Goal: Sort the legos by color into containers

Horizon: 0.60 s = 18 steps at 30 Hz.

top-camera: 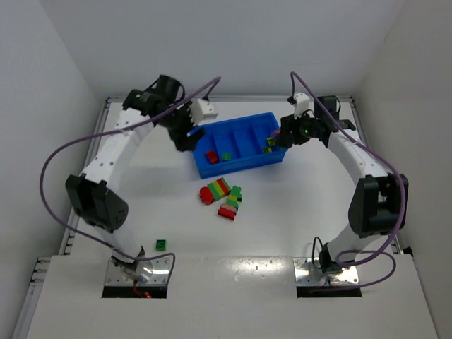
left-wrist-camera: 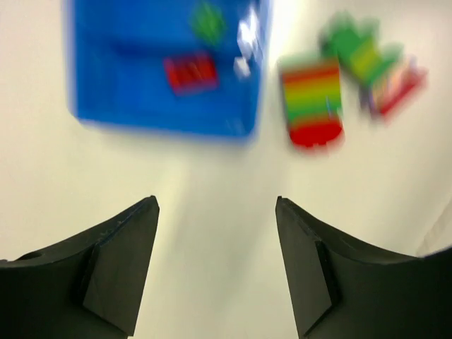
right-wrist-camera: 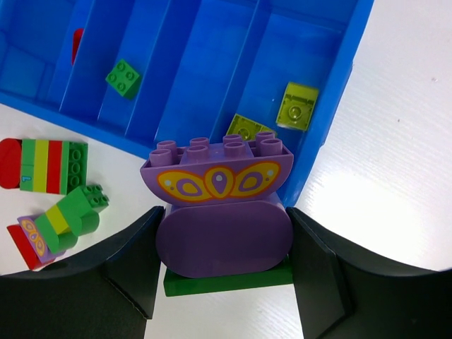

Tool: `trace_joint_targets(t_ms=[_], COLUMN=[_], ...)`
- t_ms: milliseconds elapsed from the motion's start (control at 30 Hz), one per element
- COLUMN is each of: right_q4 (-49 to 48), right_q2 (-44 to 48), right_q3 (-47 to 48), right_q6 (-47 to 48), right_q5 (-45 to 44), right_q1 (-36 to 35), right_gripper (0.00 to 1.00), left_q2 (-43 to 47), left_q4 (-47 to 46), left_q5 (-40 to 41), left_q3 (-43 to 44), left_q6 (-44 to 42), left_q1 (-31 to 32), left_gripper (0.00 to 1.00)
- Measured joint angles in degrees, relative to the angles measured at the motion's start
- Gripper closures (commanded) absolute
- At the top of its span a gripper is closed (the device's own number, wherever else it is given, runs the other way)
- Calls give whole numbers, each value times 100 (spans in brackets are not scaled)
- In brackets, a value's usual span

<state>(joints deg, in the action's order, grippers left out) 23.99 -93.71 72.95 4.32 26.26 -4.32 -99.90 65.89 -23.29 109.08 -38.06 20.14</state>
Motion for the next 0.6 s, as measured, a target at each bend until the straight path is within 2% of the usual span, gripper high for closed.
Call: trace_joint_targets(t_ms=[67, 167, 333, 433, 600], right_q4=[4, 9, 46, 70, 116], right_q2=[0, 4, 160, 352, 774], right_q3=[-59, -118, -208, -293, -529], right_q6=[0, 2, 57, 96, 162], right_q5=[13, 35, 33, 31, 4], right_q1=[0, -35, -44, -44, -44], right_gripper=[92, 92, 92, 92, 92], left_q2=[529, 837, 1344, 1991, 2566], left_q4=[321, 634, 564, 592, 616], left_q5=[168, 323, 586, 787, 997], left_q3=[-916, -2081, -3794, -4496, -4957], left_q6=[-426, -863, -1480, -1733, -1735], left_q1=[-186, -247, -221, -122, 315], left_gripper=[27, 27, 28, 28, 33])
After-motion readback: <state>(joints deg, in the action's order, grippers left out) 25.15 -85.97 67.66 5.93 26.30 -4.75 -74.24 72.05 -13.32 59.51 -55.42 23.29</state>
